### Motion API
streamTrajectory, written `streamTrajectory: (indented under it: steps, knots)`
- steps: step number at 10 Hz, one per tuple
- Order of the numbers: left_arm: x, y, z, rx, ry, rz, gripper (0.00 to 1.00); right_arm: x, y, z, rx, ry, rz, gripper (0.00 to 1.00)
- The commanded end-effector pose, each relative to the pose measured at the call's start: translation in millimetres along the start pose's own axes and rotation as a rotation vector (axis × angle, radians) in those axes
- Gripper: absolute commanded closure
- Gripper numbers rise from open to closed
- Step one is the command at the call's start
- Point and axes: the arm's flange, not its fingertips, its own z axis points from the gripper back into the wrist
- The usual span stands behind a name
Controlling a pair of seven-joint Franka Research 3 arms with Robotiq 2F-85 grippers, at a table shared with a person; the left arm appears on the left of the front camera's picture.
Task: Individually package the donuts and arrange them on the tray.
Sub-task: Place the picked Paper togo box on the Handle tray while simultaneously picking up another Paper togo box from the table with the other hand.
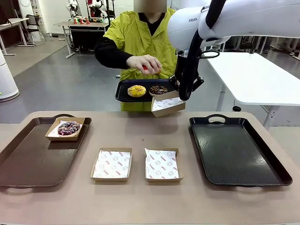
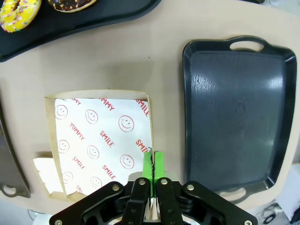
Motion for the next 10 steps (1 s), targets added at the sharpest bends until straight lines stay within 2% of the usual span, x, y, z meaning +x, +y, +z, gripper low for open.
streamTrajectory:
  steps: [1,10]
  knots:
    - [-0.5,-0.5,0.7,0.0,-0.002,-0.002,0.0,-4.6,-2.3,-2.1,0.005,0.007,-0.004,1.0]
    - [-0.5,-0.5,0.7,0.0,-0.002,-0.002,0.0,-4.6,-2.3,-2.1,0.005,0.007,-0.004,1.0]
